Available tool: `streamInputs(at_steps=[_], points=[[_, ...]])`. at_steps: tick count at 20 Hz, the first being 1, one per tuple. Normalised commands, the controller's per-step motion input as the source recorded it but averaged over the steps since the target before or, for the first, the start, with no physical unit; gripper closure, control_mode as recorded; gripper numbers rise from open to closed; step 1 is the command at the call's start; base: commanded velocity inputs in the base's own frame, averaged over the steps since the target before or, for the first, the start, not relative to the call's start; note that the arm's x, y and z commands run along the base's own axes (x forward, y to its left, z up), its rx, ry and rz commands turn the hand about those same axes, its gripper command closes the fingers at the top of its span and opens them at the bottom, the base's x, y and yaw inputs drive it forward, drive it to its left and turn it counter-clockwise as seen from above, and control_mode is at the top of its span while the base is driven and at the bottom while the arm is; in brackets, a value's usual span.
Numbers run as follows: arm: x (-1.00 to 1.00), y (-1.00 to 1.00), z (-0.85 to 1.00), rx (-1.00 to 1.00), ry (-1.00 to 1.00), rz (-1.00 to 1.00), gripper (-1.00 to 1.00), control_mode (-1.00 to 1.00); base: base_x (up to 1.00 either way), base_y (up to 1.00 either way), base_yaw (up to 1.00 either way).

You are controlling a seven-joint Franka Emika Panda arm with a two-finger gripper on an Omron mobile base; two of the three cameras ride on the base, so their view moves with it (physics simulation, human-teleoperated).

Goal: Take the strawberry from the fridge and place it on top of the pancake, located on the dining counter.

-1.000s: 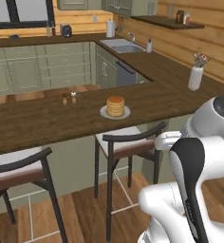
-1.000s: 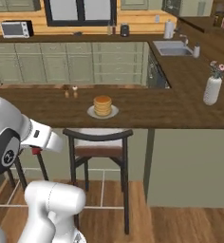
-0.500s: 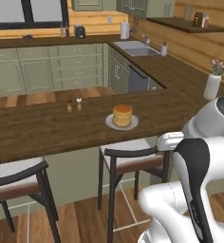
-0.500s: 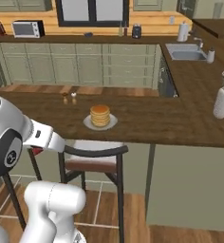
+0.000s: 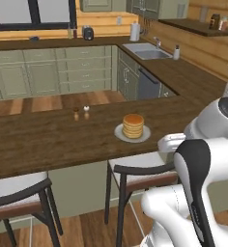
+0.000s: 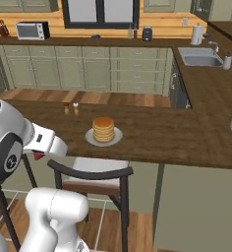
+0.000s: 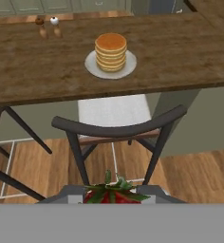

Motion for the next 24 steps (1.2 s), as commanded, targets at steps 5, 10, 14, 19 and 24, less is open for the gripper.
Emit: streamInputs(at_steps=[5, 10, 14, 19, 24], points=[[0.0, 0.0, 0.0, 0.0, 0.0, 0.0, 1.0, 1.0, 0.0, -0.15, -0.16], [0.0, 0.0, 0.0, 0.0, 0.0, 0.0, 1.0, 1.0, 0.0, -0.04, -0.25], [0.0, 0.0, 0.0, 0.0, 0.0, 0.0, 1.0, 1.0, 0.17, 0.03, -0.09], [0.0, 0.0, 0.0, 0.0, 0.0, 0.0, 1.0, 1.0, 0.33, 0.01, 0.0], [0.0, 0.0, 0.0, 0.0, 0.0, 0.0, 1.0, 1.0, 0.56, 0.01, 0.0]])
